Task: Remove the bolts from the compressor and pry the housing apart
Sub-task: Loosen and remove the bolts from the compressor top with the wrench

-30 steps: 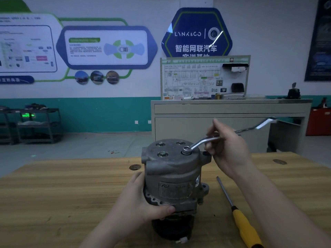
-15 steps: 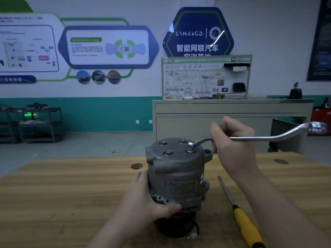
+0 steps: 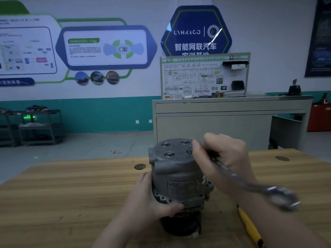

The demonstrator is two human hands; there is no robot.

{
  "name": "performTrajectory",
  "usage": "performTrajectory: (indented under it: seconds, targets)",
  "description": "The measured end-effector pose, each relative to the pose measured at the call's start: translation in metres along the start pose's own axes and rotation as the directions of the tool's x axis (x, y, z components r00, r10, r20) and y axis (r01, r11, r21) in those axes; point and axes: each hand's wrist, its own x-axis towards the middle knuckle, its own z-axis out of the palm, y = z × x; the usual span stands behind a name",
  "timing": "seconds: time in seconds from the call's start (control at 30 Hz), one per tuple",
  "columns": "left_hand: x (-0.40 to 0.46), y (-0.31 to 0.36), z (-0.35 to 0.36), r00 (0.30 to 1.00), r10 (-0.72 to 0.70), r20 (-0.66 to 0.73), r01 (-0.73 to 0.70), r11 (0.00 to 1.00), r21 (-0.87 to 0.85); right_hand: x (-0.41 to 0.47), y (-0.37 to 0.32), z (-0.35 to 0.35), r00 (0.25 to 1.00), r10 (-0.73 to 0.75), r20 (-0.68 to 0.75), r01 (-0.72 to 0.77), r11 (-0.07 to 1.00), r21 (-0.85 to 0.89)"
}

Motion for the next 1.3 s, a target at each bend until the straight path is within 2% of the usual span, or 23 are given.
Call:
performTrajectory:
  seconds: [0.07,0.13,0.2,0.3,0.37,0.43,0.47,0.5,0.57,0.67,0.77,0.83,0.9,0.93,1.0,1.07,1.13,1.17,1.2,1.23,1.27,1.3]
  targets:
    - [0.001,-0.003,-0.004,1.0,-0.011,0.022,0.012,0.998,-0.06,-0.003,0.011,-0.005,0.962,0.272,0.015,-0.265,0.922,0.281]
    - [0.001,-0.006,-0.004,1.0,-0.017,0.021,0.019,0.997,-0.081,0.0,0.022,-0.006,0.83,0.543,0.125,-0.523,0.682,0.511]
    - [0.001,-0.008,-0.003,1.0,-0.012,0.007,0.012,0.995,-0.094,0.005,0.036,-0.003,0.673,0.688,0.271,-0.666,0.404,0.628]
    - [0.003,-0.011,-0.002,1.0,-0.014,-0.007,0.013,0.994,-0.11,0.022,0.046,-0.001,0.526,0.731,0.434,-0.771,0.194,0.607]
    - [0.003,-0.011,-0.002,1.0,-0.024,-0.009,0.023,0.995,-0.094,0.032,0.045,-0.002,0.442,0.749,0.493,-0.78,0.05,0.623]
    - [0.003,-0.011,-0.002,0.999,-0.04,-0.006,0.04,0.996,-0.078,0.039,0.044,-0.004,0.391,0.793,0.467,-0.705,-0.069,0.706]
    - [0.003,-0.011,-0.002,0.999,-0.051,-0.007,0.05,0.996,-0.069,0.039,0.042,-0.006,0.379,0.82,0.428,-0.672,-0.074,0.737]
    - [0.002,-0.01,-0.002,0.998,-0.063,-0.01,0.062,0.996,-0.06,0.038,0.04,-0.007,0.382,0.842,0.381,-0.665,-0.035,0.746]
    - [0.001,-0.007,-0.001,0.996,-0.08,-0.026,0.079,0.996,-0.045,0.03,0.034,-0.008,0.432,0.857,0.281,-0.7,0.121,0.704]
    - [0.001,-0.002,0.001,0.995,-0.087,-0.049,0.086,0.996,-0.024,0.02,0.016,-0.005,0.541,0.826,0.159,-0.706,0.344,0.619]
    - [-0.001,0.003,0.001,0.995,-0.089,-0.05,0.09,0.996,0.019,0.017,-0.001,-0.002,0.668,0.741,0.062,-0.649,0.54,0.537]
    - [-0.003,0.006,0.002,0.995,-0.081,-0.05,0.083,0.995,0.048,0.017,-0.008,0.001,0.781,0.625,-0.002,-0.58,0.727,0.367]
    - [-0.004,0.008,0.003,0.996,-0.07,-0.057,0.072,0.996,0.051,0.015,-0.015,0.005,0.913,0.407,-0.006,-0.405,0.91,0.089]
    - [-0.004,0.009,0.003,0.996,-0.069,-0.059,0.072,0.996,0.049,0.013,-0.018,0.007,0.96,0.276,0.038,-0.274,0.96,-0.061]
    - [-0.005,0.01,0.003,0.995,-0.081,-0.052,0.084,0.995,0.048,0.008,-0.024,0.01,0.98,0.139,0.142,-0.1,0.963,-0.25]
    - [-0.004,0.009,0.002,0.996,-0.074,-0.044,0.076,0.996,0.047,0.002,-0.024,0.006,0.974,0.168,0.151,-0.131,0.964,-0.23]
    - [-0.004,0.009,0.001,0.998,-0.057,-0.041,0.059,0.998,0.036,-0.004,-0.017,-0.003,0.94,0.338,0.052,-0.338,0.941,-0.003]
    - [-0.004,0.008,0.001,0.998,-0.051,-0.039,0.052,0.998,0.027,-0.005,-0.013,-0.008,0.872,0.49,0.023,-0.485,0.855,0.182]
    - [-0.004,0.007,0.001,0.998,-0.047,-0.039,0.048,0.999,0.016,-0.003,-0.009,-0.014,0.761,0.645,0.069,-0.617,0.687,0.384]
    - [-0.003,0.006,0.001,0.998,-0.045,-0.04,0.046,0.999,0.007,0.002,-0.004,-0.019,0.617,0.765,0.184,-0.709,0.438,0.553]
    - [-0.003,0.005,0.001,0.998,-0.044,-0.041,0.044,0.999,-0.004,0.007,0.004,-0.023,0.457,0.824,0.334,-0.756,0.162,0.634]
    - [-0.002,0.004,0.001,0.998,-0.042,-0.039,0.041,0.999,-0.017,0.013,0.013,-0.025,0.302,0.821,0.484,-0.777,-0.082,0.624]
